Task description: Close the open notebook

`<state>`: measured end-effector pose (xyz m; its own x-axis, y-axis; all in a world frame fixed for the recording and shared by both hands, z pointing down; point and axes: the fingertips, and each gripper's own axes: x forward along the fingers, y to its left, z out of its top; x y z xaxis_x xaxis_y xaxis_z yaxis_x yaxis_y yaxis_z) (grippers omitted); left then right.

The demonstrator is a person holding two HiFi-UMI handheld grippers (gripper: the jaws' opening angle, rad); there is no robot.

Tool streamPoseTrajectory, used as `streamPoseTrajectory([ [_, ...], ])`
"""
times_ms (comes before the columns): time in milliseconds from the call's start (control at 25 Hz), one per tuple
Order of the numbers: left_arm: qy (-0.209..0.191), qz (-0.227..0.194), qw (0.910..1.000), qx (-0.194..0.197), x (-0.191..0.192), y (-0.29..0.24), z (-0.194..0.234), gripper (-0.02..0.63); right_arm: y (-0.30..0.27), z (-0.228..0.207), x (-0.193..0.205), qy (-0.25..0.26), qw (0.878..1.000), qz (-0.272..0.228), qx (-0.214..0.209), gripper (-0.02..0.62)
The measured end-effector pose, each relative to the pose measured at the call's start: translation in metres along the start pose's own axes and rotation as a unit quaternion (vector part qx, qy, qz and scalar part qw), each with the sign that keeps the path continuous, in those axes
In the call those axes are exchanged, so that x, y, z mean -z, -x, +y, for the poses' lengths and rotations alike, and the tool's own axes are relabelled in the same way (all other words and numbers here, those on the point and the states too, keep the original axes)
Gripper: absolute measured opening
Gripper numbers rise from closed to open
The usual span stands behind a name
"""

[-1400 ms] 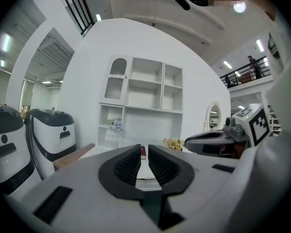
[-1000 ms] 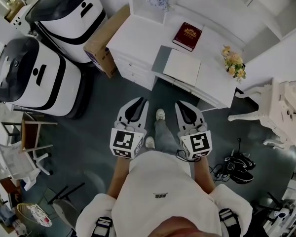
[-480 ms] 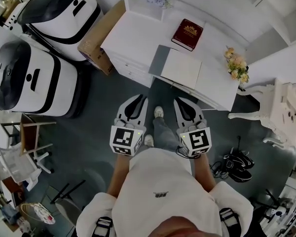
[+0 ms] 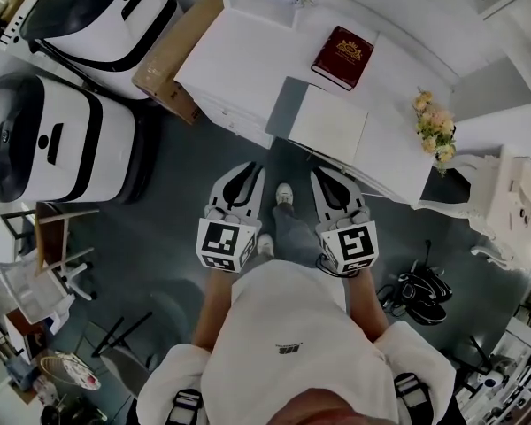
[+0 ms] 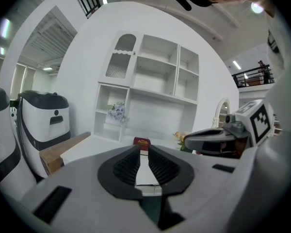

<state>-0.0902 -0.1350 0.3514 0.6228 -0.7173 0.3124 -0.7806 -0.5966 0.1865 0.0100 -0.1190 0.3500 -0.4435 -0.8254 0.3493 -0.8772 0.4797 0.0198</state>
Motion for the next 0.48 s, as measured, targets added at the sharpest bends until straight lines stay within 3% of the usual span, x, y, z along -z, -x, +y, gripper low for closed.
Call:
streamPoseTrajectory([
  [480,0.026,0.031,0.9992,-0.006,0.029,-0.058,0.033,0.0,-0.062,-0.023,0.03,-0.005,0.999,0.036,-0.034,-0.003],
])
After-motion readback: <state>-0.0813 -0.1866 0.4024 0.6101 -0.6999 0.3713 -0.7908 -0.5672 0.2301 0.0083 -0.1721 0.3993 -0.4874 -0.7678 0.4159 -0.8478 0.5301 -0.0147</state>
